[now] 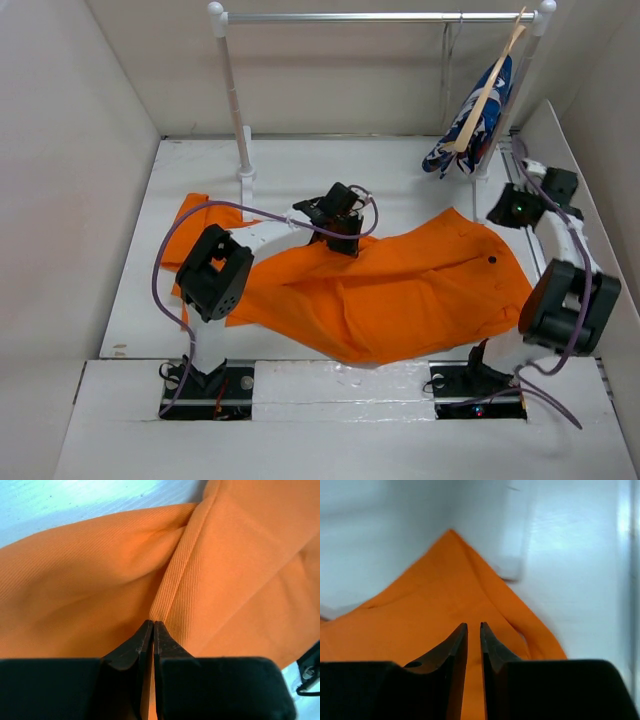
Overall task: Place the trousers on the hanger
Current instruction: Flatten out the trousers at the center of the board.
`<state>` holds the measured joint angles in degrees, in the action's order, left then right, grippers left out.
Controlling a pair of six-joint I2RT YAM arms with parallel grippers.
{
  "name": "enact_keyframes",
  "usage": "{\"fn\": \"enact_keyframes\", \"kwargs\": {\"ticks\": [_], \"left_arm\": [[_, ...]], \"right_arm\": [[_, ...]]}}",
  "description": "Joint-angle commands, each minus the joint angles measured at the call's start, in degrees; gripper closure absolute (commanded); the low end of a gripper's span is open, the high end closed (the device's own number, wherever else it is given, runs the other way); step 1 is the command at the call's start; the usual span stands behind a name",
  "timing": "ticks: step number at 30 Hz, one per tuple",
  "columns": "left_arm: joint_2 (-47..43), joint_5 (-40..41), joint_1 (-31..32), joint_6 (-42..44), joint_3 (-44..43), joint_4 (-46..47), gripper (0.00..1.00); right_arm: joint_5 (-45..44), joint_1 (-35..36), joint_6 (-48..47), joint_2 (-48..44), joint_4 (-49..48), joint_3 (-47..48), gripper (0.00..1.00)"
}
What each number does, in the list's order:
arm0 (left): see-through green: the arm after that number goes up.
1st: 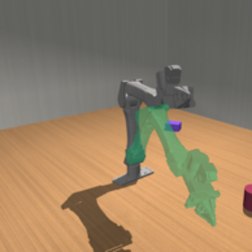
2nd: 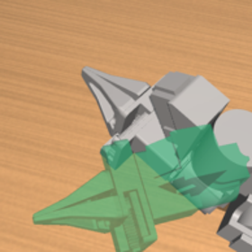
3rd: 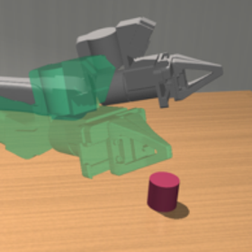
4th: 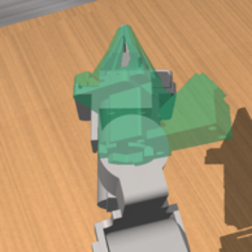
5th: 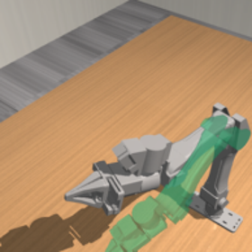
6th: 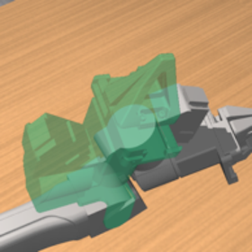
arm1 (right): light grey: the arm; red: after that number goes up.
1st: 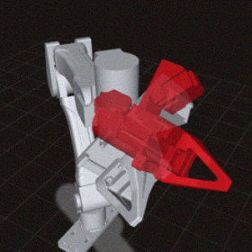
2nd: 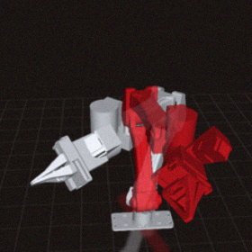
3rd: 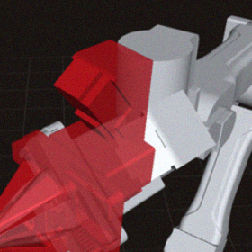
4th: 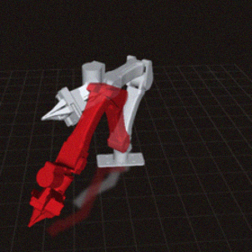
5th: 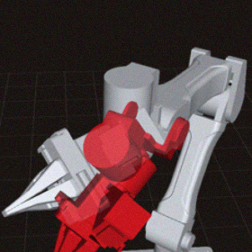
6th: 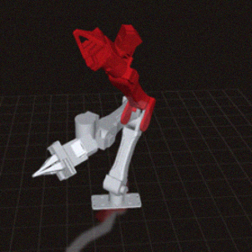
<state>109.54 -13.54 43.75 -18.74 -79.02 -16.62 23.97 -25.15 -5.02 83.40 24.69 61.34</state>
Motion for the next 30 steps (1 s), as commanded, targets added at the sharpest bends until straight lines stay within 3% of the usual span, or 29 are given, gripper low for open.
{"fn": "enact_keyframes", "kwargs": {"ticks": [1, 5, 8, 18, 19, 25, 30], "left_arm": [[-4.9, -1.9, 0.0, -1.6, -0.3, -0.9, 1.00], [-5.9, -0.1, 0.0, -3.3, 2.7, -1.4, 1.00], [-7.5, 0.1, 0.0, -4.8, 3.9, -0.4, 1.00], [-9.1, 1.0, 0.0, -3.8, 5.0, -3.1, 1.00], [-9.2, 1.0, 0.0, -3.7, 4.6, -3.3, 0.93], [-11.0, 5.5, 0.0, -3.6, 1.6, -5.4, 0.75], [-15.5, 9.8, -4.3, -6.3, 1.3, -5.5, 0.74]], "right_arm": [[9.3, 6.3, -8.5, 7.5, -8.2, 6.1, 0.78], [12.2, 6.9, -8.3, 17.6, -11.4, 10.5, 0.46], [11.3, 7.4, -5.0, 19.4, -18.0, 9.7, 0.34], [1.3, 14.1, -1.6, 25.7, -14.5, 12.9, 0.30], [0.5, 14.1, -1.1, 26.3, -14.5, 12.8, 0.29], [-2.2, 14.1, 4.0, 27.9, -13.3, 11.2, 0.29], [-5.2, 14.7, 8.0, 28.0, -12.6, 9.5, 0.34]]}}
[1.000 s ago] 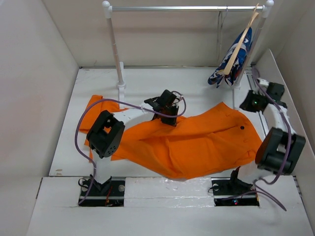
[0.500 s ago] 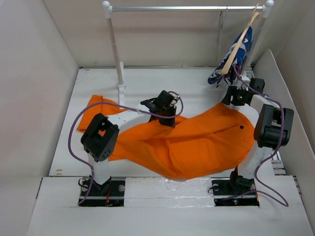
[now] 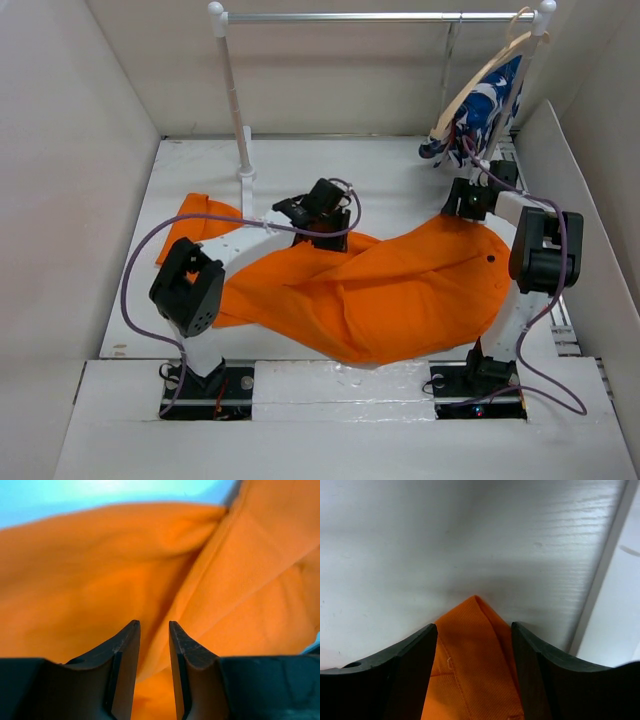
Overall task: Place the trousers on the hanger
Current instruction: Flatten out the trousers at the center of the board.
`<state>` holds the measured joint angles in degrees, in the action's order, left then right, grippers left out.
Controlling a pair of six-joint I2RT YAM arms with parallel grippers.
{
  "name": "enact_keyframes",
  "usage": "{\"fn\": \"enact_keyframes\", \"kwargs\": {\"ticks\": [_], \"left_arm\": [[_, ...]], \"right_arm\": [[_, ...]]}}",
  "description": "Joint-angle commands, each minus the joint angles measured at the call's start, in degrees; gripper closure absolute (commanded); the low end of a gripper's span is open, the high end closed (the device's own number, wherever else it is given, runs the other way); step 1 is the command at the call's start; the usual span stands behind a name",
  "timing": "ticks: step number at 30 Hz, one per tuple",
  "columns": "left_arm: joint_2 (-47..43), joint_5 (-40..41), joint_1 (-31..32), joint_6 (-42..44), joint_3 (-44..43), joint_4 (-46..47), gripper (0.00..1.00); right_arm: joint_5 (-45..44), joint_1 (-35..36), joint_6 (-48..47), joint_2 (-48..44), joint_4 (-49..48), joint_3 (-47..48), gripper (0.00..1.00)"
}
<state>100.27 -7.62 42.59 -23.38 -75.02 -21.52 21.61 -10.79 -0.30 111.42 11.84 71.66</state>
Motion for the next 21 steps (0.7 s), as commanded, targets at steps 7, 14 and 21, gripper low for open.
{"fn": "enact_keyframes", "kwargs": {"ticks": [7, 14, 21], "left_arm": [[-13.1, 10.3, -16.4, -6.9, 3.6, -1.2, 0.59], [-21.8, -3.5, -40.5, -14.4, 19.2, 4.5, 0.49], [-29.5, 2.5, -50.4, -18.4, 26.3, 1.0, 0.41]], "right_arm": [[-7.8, 1.9, 1.6, 2.2, 6.4, 1.8, 0.61], [-4.2, 0.6, 5.6, -7.3, -2.9, -7.0, 0.97], [-5.2, -0.8, 8.3, -17.8, -10.2, -12.2, 0.93]]}}
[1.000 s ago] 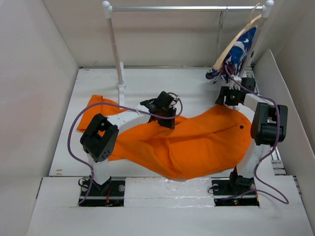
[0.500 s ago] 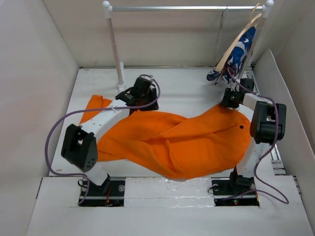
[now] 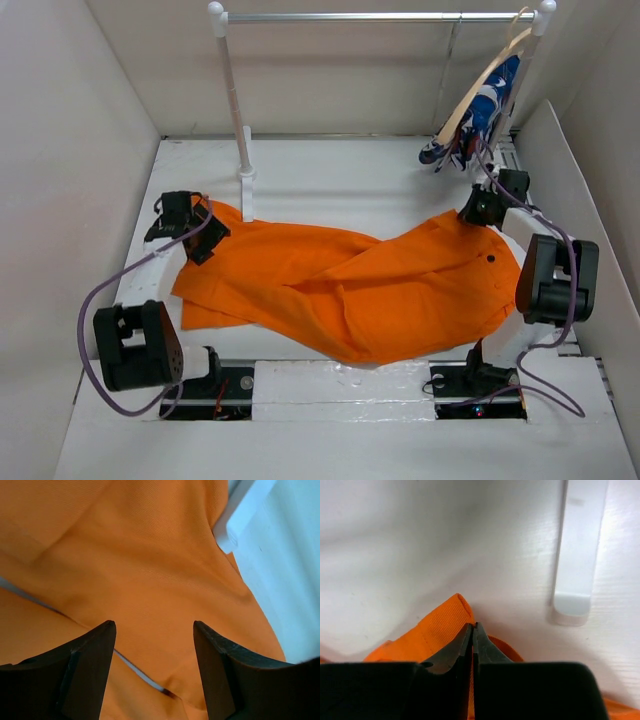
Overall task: Place the trousers on the hanger
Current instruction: Flatten out the trousers at the center of the board.
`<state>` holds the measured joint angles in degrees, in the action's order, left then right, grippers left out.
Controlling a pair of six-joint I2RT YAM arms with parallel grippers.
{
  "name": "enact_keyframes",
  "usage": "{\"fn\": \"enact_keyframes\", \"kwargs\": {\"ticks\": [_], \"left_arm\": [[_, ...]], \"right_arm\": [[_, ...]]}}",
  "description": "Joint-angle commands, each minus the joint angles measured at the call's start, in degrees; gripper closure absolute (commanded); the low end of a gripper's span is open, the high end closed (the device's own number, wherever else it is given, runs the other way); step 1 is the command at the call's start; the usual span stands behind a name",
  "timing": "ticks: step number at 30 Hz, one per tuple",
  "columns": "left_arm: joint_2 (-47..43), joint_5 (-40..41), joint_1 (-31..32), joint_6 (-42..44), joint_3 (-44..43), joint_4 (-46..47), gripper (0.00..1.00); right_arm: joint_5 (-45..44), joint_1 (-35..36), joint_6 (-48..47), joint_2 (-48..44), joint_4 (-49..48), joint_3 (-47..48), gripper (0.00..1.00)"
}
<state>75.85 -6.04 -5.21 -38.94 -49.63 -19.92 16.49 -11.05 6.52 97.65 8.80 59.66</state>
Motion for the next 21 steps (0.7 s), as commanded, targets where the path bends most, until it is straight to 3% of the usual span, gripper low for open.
{"fn": "enact_keyframes", "kwargs": {"ticks": [1, 4, 6, 8, 9, 10, 11, 12, 14, 21], "left_arm": [[-6.1, 1.9, -3.8, -3.0, 2.0, -0.7, 0.40], [-7.2, 5.4, -10.2, -2.5, 1.8, -2.7, 0.34], [-6.8, 5.4, -15.3, -1.8, 1.8, -4.2, 0.34], [-5.9, 5.4, -17.1, -1.9, 2.1, -4.7, 0.32], [-4.8, 5.4, -17.8, -1.9, 2.2, -4.7, 0.32], [-4.4, 5.4, -18.6, -1.7, 2.4, -4.6, 0.32], [-4.1, 4.7, -19.4, -1.3, 2.7, -4.4, 0.32], [-3.8, 4.4, -20.2, -0.7, 3.1, -3.6, 0.32], [-3.4, 3.5, -21.5, -0.5, 3.7, -3.1, 0.32], [-3.7, 3.1, -21.5, -0.3, 4.0, -1.9, 0.32]], "right_arm": [[0.7, -0.6, 1.3, -3.7, -6.9, -0.1, 1.00], [-1.5, 0.8, 0.4, -3.4, -4.3, 0.5, 1.00], [-2.8, 1.4, -0.9, -2.7, -3.4, 0.8, 0.92], [-3.4, 1.4, -1.1, -2.3, -2.3, 1.2, 1.00], [-3.0, 0.8, -0.9, -2.4, -3.7, 0.2, 0.99], [-2.1, 0.0, -0.8, -2.1, -4.8, -0.1, 0.92], [-1.4, 0.0, -1.1, -1.4, -5.5, 0.1, 0.60], [-0.5, 0.0, -1.9, -0.1, -4.2, 2.9, 0.43], [3.3, -0.6, -3.8, 6.2, 0.3, 7.3, 0.26], [1.4, 0.8, -3.4, 13.0, 6.7, 13.0, 0.23]]}}
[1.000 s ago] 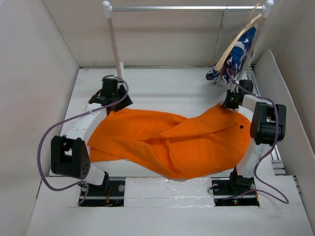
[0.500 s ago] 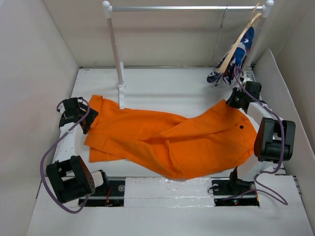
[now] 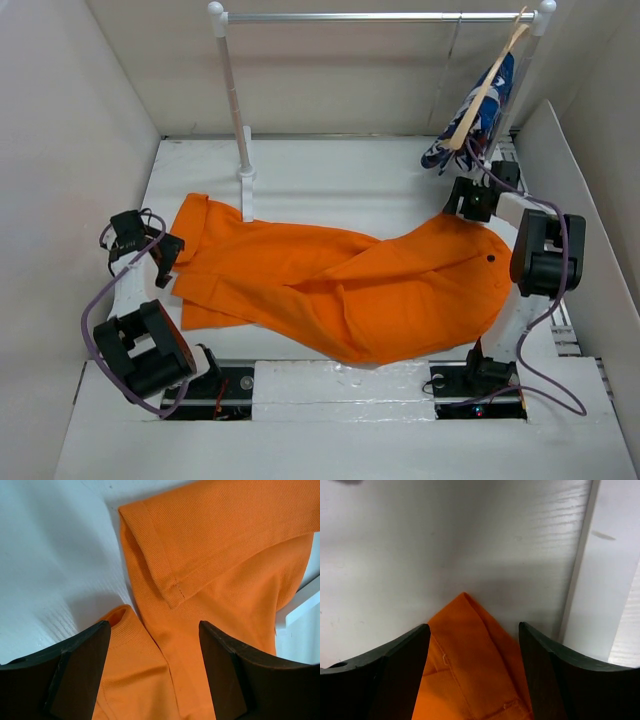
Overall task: Place the trousers on the hanger
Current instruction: Flatten out the trousers at the center of the board.
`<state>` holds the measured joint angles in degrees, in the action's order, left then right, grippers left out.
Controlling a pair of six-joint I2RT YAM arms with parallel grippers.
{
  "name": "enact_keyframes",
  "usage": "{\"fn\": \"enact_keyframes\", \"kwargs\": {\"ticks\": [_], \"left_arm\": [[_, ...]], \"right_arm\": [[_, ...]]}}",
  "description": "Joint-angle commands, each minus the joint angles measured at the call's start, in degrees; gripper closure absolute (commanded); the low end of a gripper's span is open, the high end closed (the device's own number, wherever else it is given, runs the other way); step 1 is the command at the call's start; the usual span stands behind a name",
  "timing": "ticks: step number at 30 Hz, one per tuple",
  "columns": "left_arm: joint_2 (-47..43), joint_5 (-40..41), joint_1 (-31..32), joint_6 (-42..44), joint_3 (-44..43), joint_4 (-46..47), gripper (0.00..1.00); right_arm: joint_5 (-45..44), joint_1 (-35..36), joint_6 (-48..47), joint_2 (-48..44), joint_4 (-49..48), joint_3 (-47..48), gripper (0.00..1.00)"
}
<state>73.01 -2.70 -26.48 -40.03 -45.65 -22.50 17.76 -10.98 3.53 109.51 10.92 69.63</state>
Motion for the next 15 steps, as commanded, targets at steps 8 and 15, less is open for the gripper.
{"fn": "enact_keyframes", "kwargs": {"ticks": [8, 15], "left_arm": [[2.3, -0.4, -4.1, 1.7, -1.8, 0.5, 0.32], [2.8, 0.1, -4.1, 2.3, -0.2, 1.1, 0.32]], "right_arm": [[-1.3, 2.7, 0.3, 3.0, 7.8, 2.2, 0.90], [2.4, -1.2, 4.2, -9.4, -1.8, -4.8, 1.00]]}}
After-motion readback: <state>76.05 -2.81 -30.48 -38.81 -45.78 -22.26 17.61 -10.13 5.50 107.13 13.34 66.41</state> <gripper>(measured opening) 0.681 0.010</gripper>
